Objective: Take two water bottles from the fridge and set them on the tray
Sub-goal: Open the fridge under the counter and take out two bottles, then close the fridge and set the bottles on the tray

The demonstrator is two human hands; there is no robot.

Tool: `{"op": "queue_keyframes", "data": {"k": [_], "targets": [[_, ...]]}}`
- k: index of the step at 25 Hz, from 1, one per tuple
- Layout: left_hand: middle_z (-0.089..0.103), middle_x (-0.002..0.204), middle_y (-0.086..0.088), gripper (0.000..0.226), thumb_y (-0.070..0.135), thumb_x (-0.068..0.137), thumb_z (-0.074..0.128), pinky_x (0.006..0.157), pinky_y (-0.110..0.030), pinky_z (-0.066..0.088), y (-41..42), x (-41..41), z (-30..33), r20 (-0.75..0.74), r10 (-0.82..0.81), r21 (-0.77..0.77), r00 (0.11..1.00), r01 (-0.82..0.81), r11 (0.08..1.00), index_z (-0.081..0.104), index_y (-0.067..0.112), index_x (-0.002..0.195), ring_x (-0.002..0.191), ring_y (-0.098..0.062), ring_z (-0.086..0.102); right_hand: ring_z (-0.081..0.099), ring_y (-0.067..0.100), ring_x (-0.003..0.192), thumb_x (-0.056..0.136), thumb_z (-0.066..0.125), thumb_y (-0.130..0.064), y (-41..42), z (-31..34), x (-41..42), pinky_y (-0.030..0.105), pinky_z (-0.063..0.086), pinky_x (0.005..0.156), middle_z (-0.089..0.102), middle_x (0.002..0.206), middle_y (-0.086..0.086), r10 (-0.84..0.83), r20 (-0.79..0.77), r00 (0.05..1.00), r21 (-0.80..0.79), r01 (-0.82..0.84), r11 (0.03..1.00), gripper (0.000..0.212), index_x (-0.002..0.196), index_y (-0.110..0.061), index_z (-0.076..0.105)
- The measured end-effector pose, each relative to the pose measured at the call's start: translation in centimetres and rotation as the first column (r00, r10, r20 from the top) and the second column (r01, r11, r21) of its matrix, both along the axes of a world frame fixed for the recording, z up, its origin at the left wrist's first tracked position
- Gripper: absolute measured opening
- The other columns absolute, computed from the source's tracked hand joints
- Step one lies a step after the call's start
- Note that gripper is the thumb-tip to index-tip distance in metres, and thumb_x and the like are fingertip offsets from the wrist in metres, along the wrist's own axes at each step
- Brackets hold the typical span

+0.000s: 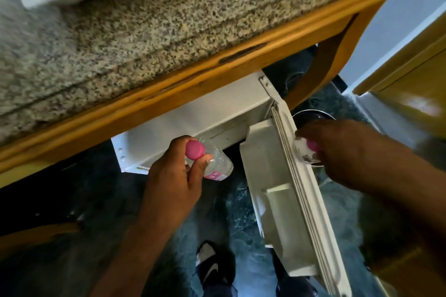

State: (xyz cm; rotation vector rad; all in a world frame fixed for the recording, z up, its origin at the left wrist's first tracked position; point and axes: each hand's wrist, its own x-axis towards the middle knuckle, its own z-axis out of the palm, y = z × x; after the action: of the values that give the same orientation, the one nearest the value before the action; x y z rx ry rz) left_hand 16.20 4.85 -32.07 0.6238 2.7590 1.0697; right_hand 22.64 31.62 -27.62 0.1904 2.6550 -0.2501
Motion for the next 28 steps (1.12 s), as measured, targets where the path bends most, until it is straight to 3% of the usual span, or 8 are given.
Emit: {"op": "queue_keyframes", "data": {"k": [5,10,15,19,24,28], "targets": [[0.069,0.101,-0.012,0.032,0.029,0.086,0.061,0.078,-0.038,0.056,0.5,2.9,-1.5,0.029,0.095,-0.019,0.995,-0.094,0.995,0.055,0.008,0.110,0.089,-0.029,0.065,0.057,0.027,0.114,0.084,0.057,-0.014,2.6,-4.9,-0.5,0.039,0.050,0.096,0.058,0.126,0.009,0.122,0.157,0.980,0.050,-0.131,0.990,0.047,0.130,-0.022,0.049],[0.066,0.094,-0.012,0.028,0.023,0.087,0.064,0.071,-0.037,0.055,0.3,4.5,-3.2,0.084,0.115,-0.044,0.990,-0.112,0.993,0.053,0.009,0.110,0.081,-0.029,0.064,0.051,0.025,0.124,0.087,0.056,-0.011,3.5,-10.2,0.4,0.040,0.044,0.102,0.050,0.138,0.004,0.082,0.262,0.962,0.086,-0.108,0.990,0.052,0.133,-0.033,0.047],[0.067,0.091,-0.016,0.027,0.023,0.088,0.063,0.068,-0.030,0.047,-1.0,4.8,-3.8,0.077,0.153,-0.107,0.985,-0.144,0.984,0.054,0.008,0.108,0.075,-0.024,0.058,0.043,0.028,0.131,0.091,0.047,-0.008,2.1,-12.8,1.1,0.040,0.039,0.105,0.042,0.146,0.010,0.191,0.296,0.936,0.080,-0.224,0.971,0.058,0.143,-0.031,0.033],[0.068,0.084,-0.018,0.030,0.029,0.085,0.058,0.065,-0.025,0.042,-3.0,4.3,-3.4,-0.001,0.179,-0.142,0.984,-0.177,0.974,0.056,0.005,0.105,0.068,-0.016,0.053,0.050,0.031,0.121,0.093,0.041,-0.016,0.3,-14.3,1.5,0.038,0.045,0.096,0.045,0.140,0.017,0.198,0.344,0.918,0.008,-0.214,0.977,0.059,0.147,-0.029,0.022],[0.069,0.081,-0.024,0.028,0.019,0.085,0.063,0.066,-0.040,0.053,-5.1,3.8,-2.8,-0.045,0.210,-0.218,0.977,-0.215,0.952,0.057,0.002,0.106,0.067,-0.040,0.065,0.048,0.036,0.125,0.092,0.039,-0.020,-3.1,-15.7,0.0,0.043,0.044,0.098,0.043,0.142,0.022,0.219,0.333,0.917,-0.012,-0.227,0.974,0.062,0.149,-0.017,0.013],[0.068,0.083,-0.022,0.024,0.026,0.087,0.056,0.068,-0.034,0.045,-7.4,2.9,-1.0,-0.062,0.272,-0.197,0.960,-0.279,0.940,0.056,0.008,0.103,0.068,-0.036,0.064,0.053,0.037,0.118,0.092,0.044,-0.019,-6.1,-16.2,-2.1,0.046,0.046,0.093,0.053,0.132,0.024,0.328,0.214,0.920,0.061,-0.348,0.936,0.061,0.145,0.000,0.020]]}}
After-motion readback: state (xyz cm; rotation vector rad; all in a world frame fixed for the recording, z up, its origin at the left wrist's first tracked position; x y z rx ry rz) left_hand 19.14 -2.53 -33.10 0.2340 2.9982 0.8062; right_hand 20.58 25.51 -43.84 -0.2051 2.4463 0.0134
